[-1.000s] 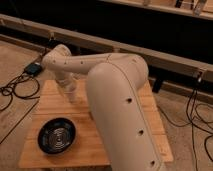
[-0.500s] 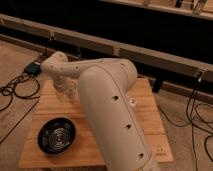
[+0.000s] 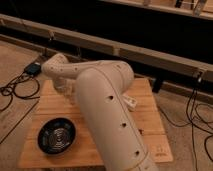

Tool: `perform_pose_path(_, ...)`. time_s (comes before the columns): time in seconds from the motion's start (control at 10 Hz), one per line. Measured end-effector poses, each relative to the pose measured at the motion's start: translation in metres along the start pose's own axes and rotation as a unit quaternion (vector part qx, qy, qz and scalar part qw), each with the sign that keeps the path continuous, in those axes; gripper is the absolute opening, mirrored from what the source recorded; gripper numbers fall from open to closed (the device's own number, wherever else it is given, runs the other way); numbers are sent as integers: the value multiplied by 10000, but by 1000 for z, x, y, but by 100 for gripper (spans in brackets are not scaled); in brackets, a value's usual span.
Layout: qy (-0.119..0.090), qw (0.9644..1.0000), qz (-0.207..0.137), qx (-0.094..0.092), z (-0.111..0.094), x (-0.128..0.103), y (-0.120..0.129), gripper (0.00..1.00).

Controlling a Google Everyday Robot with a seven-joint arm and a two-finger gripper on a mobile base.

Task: Place the ceramic cup in the ceramic bowl

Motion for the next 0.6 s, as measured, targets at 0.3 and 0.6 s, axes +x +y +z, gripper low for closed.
perform_pose_path(0.3, 98, 9999, -28, 53, -20, 11, 4, 0)
perform_pose_path(0.6, 248, 9995, -61, 173, -50, 34, 21, 0)
